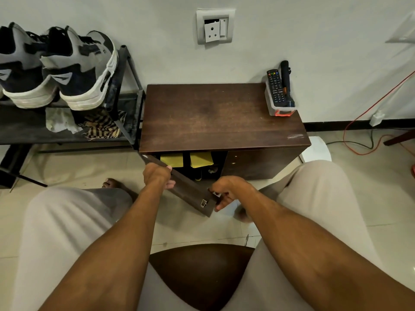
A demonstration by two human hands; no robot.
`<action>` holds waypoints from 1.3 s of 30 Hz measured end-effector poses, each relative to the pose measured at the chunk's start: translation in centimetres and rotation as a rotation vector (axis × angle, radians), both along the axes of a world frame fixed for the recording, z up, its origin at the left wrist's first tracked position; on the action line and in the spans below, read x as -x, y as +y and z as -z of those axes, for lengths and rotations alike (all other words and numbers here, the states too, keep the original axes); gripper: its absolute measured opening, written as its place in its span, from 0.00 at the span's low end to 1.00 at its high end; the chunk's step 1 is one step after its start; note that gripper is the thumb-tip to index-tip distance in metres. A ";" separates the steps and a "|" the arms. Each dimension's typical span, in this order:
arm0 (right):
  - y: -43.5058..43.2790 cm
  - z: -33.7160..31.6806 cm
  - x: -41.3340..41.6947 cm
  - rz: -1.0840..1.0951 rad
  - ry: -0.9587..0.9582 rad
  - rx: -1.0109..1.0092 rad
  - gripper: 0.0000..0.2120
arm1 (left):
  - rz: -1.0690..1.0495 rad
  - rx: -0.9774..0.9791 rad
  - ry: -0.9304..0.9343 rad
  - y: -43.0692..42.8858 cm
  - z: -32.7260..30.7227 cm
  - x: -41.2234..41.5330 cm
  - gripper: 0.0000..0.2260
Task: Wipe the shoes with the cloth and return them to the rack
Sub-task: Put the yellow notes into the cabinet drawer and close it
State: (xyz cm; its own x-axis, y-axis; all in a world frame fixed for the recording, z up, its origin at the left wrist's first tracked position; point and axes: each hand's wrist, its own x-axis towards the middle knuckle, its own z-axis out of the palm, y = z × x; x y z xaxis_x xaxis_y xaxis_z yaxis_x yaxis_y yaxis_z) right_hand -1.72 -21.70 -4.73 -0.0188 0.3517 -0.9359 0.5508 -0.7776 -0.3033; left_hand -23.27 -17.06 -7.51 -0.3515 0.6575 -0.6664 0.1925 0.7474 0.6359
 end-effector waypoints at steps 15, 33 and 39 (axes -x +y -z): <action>3.4 2.3 -2.2 0.929 0.194 -0.213 0.11 | 0.006 -0.068 0.129 1.4 -0.2 -1.9 0.15; 5.4 2.3 -1.3 1.215 0.357 -0.355 0.16 | 0.186 -0.107 0.077 1.3 0.1 -3.0 0.17; 4.4 -3.1 -0.1 0.963 0.316 -0.389 0.18 | 0.350 -0.130 0.046 -0.1 -5.0 -3.4 0.14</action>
